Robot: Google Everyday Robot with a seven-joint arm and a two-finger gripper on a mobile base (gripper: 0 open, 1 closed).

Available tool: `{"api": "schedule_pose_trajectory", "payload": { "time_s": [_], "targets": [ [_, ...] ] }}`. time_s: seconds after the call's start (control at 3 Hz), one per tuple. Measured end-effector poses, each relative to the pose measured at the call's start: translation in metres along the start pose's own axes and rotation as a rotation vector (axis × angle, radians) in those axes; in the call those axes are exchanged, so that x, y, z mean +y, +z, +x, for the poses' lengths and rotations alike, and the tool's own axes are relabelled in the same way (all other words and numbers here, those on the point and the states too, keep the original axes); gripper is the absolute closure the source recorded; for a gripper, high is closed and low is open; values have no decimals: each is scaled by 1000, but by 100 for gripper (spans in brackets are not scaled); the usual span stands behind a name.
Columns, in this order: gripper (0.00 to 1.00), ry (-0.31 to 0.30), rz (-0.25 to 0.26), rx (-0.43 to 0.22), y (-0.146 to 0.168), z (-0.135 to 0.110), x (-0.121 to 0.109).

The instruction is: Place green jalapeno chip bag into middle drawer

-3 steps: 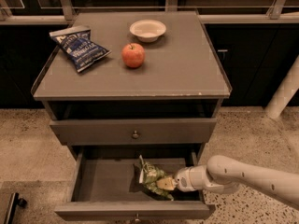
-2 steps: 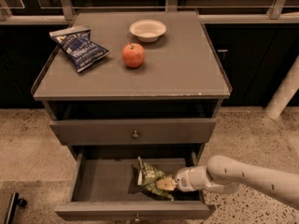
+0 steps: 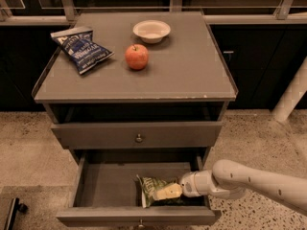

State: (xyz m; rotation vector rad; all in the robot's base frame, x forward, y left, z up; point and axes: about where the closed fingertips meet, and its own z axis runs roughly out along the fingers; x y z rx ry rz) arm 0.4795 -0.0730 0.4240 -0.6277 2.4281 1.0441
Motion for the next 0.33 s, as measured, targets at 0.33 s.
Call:
{"api": "schedule_pose_trajectory", "payload": {
  "time_s": [0.33],
  "targets": [
    [0, 0, 0, 0, 0, 0, 0]
  ]
}}
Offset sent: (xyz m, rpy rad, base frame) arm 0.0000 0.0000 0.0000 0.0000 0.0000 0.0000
